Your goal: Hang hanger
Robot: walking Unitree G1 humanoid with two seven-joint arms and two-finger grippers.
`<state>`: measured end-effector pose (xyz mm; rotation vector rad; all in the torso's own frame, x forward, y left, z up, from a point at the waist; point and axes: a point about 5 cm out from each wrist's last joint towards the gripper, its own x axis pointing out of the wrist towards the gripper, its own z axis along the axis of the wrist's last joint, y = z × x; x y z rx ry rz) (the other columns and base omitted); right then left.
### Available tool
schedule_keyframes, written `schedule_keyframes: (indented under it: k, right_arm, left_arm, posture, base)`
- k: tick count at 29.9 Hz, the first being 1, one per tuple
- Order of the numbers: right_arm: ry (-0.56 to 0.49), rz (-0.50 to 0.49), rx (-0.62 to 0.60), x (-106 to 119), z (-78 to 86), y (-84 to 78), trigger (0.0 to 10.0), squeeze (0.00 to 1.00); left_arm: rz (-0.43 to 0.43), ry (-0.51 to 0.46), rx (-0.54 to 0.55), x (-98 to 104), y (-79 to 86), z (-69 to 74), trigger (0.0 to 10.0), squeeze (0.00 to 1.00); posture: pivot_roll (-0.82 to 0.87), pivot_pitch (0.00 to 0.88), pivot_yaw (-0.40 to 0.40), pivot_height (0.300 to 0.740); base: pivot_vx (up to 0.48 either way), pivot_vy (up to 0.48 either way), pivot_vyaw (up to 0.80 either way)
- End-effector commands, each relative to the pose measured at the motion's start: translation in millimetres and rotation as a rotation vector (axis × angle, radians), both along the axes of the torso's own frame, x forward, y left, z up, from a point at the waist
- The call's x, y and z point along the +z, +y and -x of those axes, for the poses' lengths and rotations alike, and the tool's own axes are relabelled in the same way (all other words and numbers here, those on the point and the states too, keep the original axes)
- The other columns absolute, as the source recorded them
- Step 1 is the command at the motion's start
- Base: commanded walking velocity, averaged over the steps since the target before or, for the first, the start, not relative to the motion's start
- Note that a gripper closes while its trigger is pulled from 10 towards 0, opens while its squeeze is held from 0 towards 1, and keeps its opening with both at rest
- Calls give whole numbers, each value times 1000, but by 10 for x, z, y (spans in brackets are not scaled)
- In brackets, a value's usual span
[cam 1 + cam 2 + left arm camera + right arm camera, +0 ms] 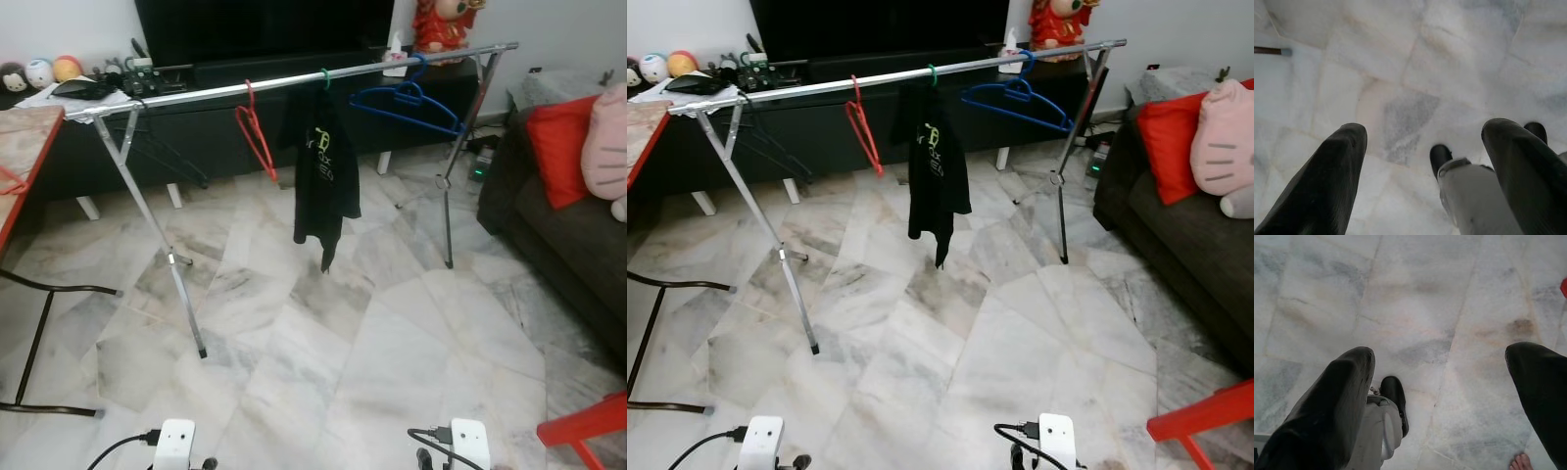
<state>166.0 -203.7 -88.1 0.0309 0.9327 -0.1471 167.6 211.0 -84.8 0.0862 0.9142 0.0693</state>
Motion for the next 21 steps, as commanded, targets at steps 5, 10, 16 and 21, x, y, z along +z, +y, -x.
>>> schedule_keyframes:
  k: [5,10,16,21]
  right_arm:
    - [15,1,-7,-7,-1,17,10000,0]
    - [16,0,-14,-10,4,21,10000,0]
    - [15,-2,-11,-8,-6,36,10000,0]
    - [12,-3,-12,-3,-21,43,10000,0]
  left_arm:
    - [-9,77,5,-83,46,204,10000,0]
    - [-25,77,-21,-79,50,200,10000,0]
    - [-23,68,-22,-61,51,148,10000,0]
    - [-26,57,-36,-44,34,96,10000,0]
  posture:
    - [-39,0,10,740]
    - [-32,0,11,740]
    - [-36,0,15,740]
    - [-36,0,18,740]
  base:
    - [0,0,-663]
    - [0,-52,-663]
    - [0,-92,-663]
    - [0,0,-665]
